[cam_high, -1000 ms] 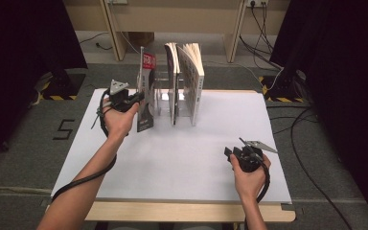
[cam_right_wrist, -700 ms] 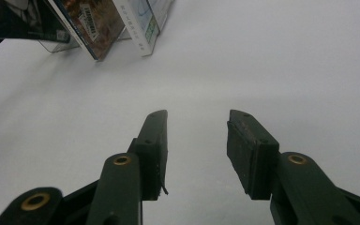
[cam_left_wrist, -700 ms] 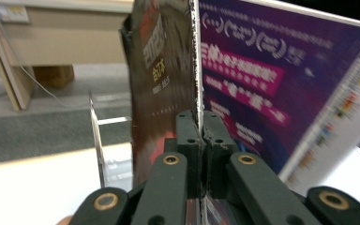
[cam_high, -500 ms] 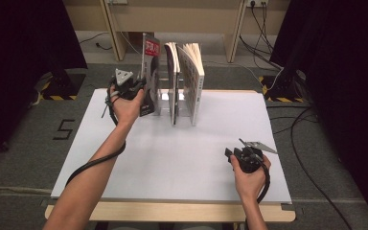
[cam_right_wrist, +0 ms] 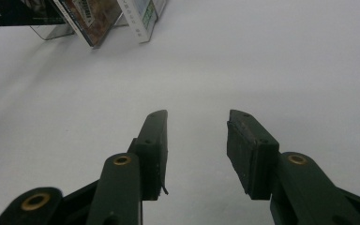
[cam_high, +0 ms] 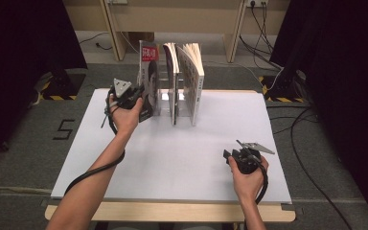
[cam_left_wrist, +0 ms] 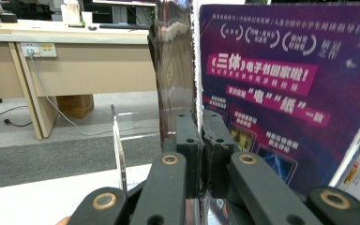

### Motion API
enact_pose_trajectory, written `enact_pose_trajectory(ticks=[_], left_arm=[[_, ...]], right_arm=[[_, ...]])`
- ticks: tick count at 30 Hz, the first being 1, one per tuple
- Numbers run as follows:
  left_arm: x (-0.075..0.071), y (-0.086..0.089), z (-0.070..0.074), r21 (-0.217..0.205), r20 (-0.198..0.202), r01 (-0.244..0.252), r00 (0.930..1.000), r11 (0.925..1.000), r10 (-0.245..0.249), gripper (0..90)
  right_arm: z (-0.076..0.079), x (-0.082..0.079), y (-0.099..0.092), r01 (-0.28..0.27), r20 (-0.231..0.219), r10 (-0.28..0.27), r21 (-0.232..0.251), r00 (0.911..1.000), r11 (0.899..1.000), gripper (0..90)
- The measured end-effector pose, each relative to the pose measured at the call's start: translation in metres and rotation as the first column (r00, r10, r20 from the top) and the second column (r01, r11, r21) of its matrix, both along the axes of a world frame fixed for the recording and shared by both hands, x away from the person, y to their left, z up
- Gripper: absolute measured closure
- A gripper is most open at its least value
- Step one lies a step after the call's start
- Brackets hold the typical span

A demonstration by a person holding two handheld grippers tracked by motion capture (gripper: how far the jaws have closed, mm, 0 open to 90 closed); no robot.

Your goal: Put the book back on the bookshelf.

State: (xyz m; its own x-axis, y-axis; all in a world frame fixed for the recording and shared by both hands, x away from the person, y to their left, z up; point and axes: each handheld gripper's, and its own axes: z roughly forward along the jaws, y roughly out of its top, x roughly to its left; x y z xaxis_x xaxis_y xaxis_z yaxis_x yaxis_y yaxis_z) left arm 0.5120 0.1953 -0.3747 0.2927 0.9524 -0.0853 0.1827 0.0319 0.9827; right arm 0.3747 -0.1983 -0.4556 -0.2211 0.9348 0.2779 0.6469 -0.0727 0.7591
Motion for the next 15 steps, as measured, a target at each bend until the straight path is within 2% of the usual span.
enact_pose_trajectory(ticks=[4,6,11,15], left_arm=[[-0.006,0.001,-0.010,0.026,-0.028,-0.002,0.9996,0.9997,0.003,86.1],[-0.009,0.001,-0.018,0.041,-0.043,0.015,0.9990,0.9991,-0.013,86.0],[-0.015,0.002,-0.035,0.026,-0.093,0.029,0.9953,0.9993,-0.026,84.7],[-0.019,0.002,-0.041,0.040,-0.124,0.039,0.9918,0.9984,-0.034,82.1]], right_arm=[[-0.001,0.000,-0.001,0.000,0.001,0.000,-0.001,1.0000,1.000,58.9],[0.000,-0.001,-0.001,0.000,0.001,0.000,-0.003,1.0000,1.000,58.9],[-0.001,-0.001,-0.001,0.002,-0.007,-0.002,0.010,1.0000,1.000,58.9],[-0.001,-0.001,-0.002,0.003,-0.006,-0.003,0.004,1.0000,1.000,58.9]])
